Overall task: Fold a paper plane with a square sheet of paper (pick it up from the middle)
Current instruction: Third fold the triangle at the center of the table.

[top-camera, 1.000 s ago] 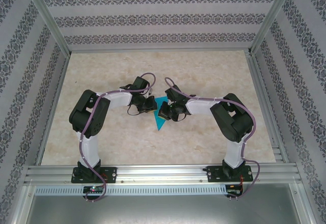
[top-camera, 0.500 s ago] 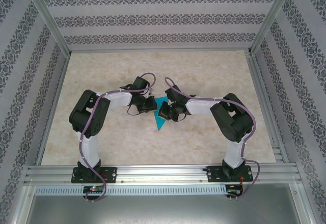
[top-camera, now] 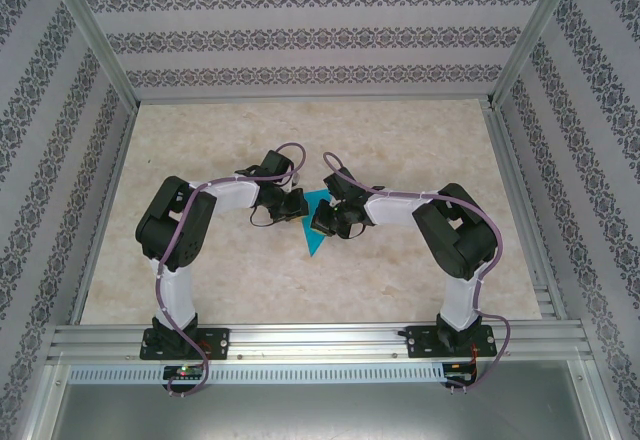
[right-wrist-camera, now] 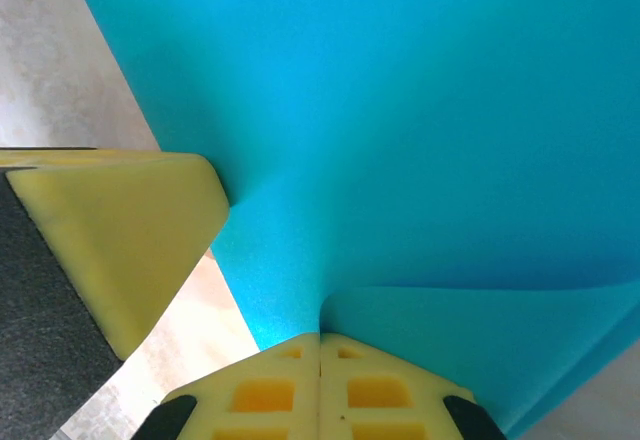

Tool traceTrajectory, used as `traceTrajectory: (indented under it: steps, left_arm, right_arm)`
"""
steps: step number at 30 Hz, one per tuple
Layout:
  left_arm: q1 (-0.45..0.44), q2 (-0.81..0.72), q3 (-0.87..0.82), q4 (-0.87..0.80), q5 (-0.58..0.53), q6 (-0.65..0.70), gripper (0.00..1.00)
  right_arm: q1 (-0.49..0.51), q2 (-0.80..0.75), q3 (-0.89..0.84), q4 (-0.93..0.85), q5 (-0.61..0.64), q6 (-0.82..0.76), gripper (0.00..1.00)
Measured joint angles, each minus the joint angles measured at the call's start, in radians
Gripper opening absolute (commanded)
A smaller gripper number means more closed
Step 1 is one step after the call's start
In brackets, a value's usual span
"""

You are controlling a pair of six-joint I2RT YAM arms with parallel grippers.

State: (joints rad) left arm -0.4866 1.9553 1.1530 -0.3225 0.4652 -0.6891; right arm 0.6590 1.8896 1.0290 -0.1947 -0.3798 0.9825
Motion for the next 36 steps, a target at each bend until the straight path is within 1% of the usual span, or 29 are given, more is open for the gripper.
traceTrajectory:
  steps: [3, 10, 13, 17, 20, 24, 28, 34, 36]
  left_arm:
    - [0.000, 0.000, 0.002, -0.001, 0.000, 0.000, 0.13]
    - [0.009, -0.016, 0.018, -0.042, -0.016, -0.005, 0.23]
    - [0.039, -0.062, 0.018, -0.084, -0.047, -0.013, 0.26]
    - [0.087, -0.137, 0.013, -0.101, -0.076, -0.023, 0.27]
    - [0.107, -0.185, -0.011, -0.103, -0.087, -0.026, 0.27]
    - [0.109, -0.210, -0.050, -0.103, -0.082, -0.028, 0.22]
    - [0.109, -0.213, -0.095, -0.097, -0.060, -0.039, 0.19]
    - [0.109, -0.214, -0.146, -0.082, -0.010, -0.054, 0.17]
    - [0.109, -0.214, -0.156, -0.064, 0.009, -0.057, 0.17]
  right_arm:
    - [0.000, 0.000, 0.000, 0.000, 0.000, 0.012, 0.13]
    - [0.000, 0.001, 0.001, 0.011, -0.007, 0.018, 0.25]
    - [0.000, 0.001, 0.002, 0.026, -0.016, 0.019, 0.37]
    - [0.000, 0.000, 0.003, 0.040, -0.028, 0.021, 0.44]
    - [0.000, 0.000, 0.003, 0.045, -0.033, 0.021, 0.44]
    - [0.000, 0.000, 0.001, 0.043, -0.033, 0.022, 0.38]
    - [-0.003, -0.004, -0.014, 0.060, -0.034, 0.022, 0.36]
    - [-0.007, -0.011, -0.040, 0.098, -0.041, 0.022, 0.36]
    - [-0.007, -0.014, -0.046, 0.107, -0.042, 0.021, 0.40]
